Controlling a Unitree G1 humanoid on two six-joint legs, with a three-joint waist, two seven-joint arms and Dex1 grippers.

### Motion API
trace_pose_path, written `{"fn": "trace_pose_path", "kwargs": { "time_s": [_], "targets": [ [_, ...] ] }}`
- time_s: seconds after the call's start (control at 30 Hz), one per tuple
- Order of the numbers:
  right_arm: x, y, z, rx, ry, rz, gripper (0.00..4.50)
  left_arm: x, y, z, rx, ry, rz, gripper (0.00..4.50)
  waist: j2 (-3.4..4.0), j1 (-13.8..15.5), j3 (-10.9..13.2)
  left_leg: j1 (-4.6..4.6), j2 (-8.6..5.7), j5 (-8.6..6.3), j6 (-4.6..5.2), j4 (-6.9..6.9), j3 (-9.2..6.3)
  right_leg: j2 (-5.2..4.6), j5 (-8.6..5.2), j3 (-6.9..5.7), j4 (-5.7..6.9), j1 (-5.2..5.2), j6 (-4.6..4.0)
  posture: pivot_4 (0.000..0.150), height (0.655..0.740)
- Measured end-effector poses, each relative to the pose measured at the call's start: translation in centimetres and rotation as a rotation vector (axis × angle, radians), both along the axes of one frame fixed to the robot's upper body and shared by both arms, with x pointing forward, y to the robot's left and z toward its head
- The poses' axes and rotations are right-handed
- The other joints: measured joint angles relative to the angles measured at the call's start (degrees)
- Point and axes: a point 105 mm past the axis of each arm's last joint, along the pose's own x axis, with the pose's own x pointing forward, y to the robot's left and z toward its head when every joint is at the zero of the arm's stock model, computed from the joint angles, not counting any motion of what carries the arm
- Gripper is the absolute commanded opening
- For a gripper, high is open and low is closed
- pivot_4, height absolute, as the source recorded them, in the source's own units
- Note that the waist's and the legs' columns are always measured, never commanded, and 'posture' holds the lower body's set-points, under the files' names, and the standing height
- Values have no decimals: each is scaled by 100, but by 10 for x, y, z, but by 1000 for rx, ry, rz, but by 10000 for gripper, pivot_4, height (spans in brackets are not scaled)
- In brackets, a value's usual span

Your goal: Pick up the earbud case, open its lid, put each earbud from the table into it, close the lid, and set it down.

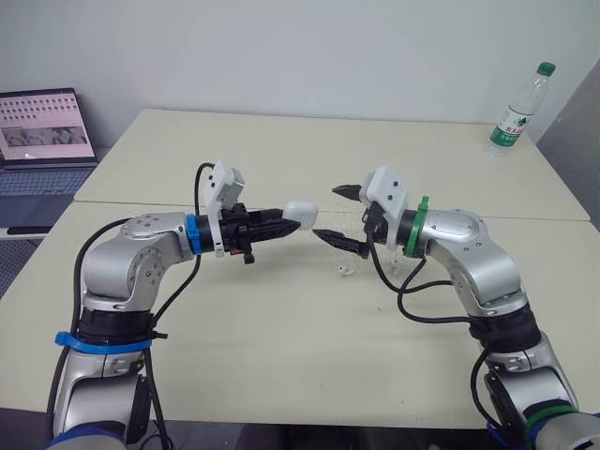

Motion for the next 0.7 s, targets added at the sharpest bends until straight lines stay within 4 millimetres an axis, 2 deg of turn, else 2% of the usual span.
{"fn": "trace_pose_path", "kwargs": {
  "time_s": [0.23,0.37,0.53,0.63,0.7],
  "targets": [
    [3,10,13,73,14,8,44788,-1,5,-6,16,9,39,7838,0,-2,0,0,1,0,0,-2,1,0,0,1,-1,-1,0,1500,7400],
    [11,3,20,127,57,-46,44788,-10,-4,-12,26,20,-13,7838,0,7,0,-1,-4,0,0,-1,1,-8,0,0,-2,0,-1,1500,7400],
    [12,-2,19,154,122,-52,44788,-10,-5,-10,20,7,-12,7838,0,5,0,0,-4,0,0,-4,3,-7,0,0,-6,1,0,1500,7400],
    [11,-11,17,159,193,-42,44788,-5,-8,-7,-4,-47,19,7838,0,14,0,-2,-4,0,0,-4,2,-8,0,-1,-10,2,0,1500,7400],
    [9,-27,14,111,233,-44,44788,7,-9,-5,-37,-125,99,7838,0,34,0,-1,-11,0,0,-2,2,-16,0,-2,-16,6,0,1500,7400]
  ]
}}
